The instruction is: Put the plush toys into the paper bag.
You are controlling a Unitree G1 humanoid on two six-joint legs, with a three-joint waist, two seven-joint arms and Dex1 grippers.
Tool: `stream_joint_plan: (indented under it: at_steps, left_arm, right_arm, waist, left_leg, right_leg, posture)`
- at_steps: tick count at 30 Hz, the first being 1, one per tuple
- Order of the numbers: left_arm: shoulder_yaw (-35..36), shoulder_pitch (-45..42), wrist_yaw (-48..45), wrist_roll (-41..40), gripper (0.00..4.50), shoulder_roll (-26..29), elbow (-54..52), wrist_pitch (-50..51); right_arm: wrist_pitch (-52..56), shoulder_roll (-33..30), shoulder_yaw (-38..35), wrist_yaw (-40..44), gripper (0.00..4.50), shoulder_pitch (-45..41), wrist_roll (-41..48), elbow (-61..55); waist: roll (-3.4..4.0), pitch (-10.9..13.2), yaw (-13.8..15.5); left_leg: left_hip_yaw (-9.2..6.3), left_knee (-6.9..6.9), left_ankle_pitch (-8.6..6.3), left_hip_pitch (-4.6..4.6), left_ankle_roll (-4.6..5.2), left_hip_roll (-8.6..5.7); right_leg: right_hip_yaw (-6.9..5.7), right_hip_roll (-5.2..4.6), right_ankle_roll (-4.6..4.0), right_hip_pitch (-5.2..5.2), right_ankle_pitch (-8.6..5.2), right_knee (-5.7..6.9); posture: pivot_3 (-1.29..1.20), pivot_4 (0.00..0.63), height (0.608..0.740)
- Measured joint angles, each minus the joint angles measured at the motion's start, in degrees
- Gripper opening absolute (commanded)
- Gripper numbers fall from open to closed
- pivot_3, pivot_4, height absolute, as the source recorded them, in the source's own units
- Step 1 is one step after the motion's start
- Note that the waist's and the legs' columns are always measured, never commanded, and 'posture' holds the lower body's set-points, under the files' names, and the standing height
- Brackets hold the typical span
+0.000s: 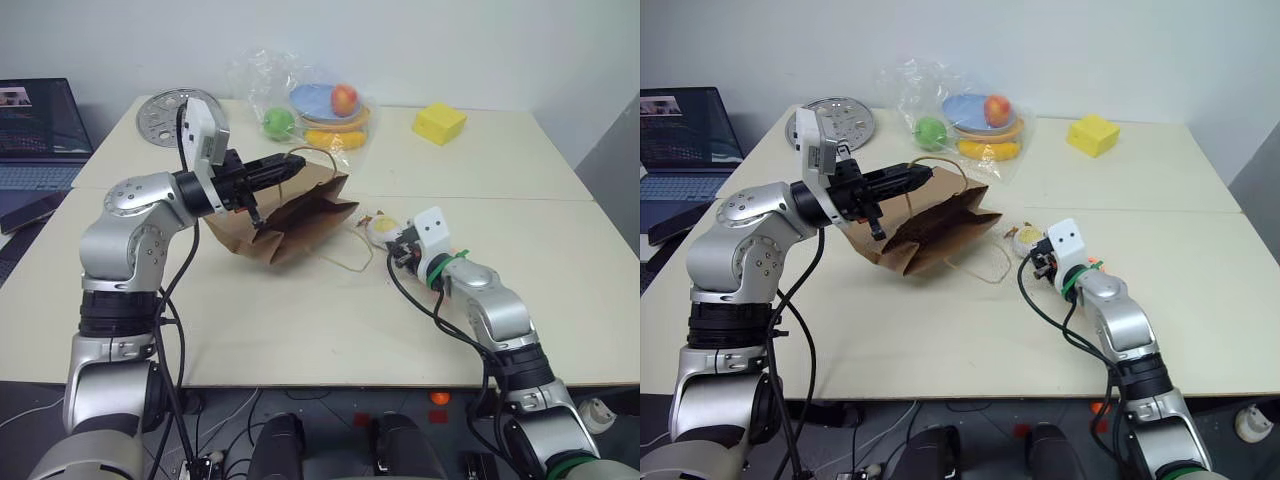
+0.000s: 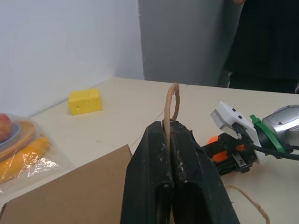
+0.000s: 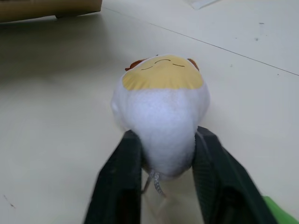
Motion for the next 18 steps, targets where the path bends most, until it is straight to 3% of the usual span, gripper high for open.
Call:
stream_joint_plan:
  at_steps: [2,11,18]
  left_arm:
    - [0.0,0.0,0.0,0.0,0.0,0.0,0.0,0.0]
    - [-0.3,-0.5,-0.5,0.0,0.0,-0.1,0.5,-0.7]
    - [-1.3,-1.4,-1.3,0.2,0.0,-1.2,1.6,-1.5]
  right_arm:
    - [-0.1,-0.9,-0.5,1.1,0.02,0.0,0.4,-0.6]
    - [9.6,-9.3,-2.9,9.7,0.02,-3.6,8.3,-16.4]
    - [22.6,-9.4,-2.7,11.1,0.02,-6.7,15.8,-23.8]
  waist:
    - [0.0,0.0,0.0]
    - [0.02,0.0,0.1]
    - [0.02,0.0,0.1]
  left_leg:
    - [0.01,0.0,0.0,0.0,0.0,0.0]
    - [-0.03,-0.02,0.0,0.01,0.0,0.03]
    - [-0.02,-0.01,0.0,0.0,0.0,0.02]
  right_leg:
    - [0.0,0.0,0.0,0.0,0.0,0.0]
    - [-0.04,0.01,-0.16,-0.01,-0.09,0.01]
    - [-0.01,0.0,-0.24,-0.01,-0.14,0.01]
  posture:
    - [0.0,0.15,0.74]
    - [0.0,0.15,0.74]
    - [0.0,0.15,0.74]
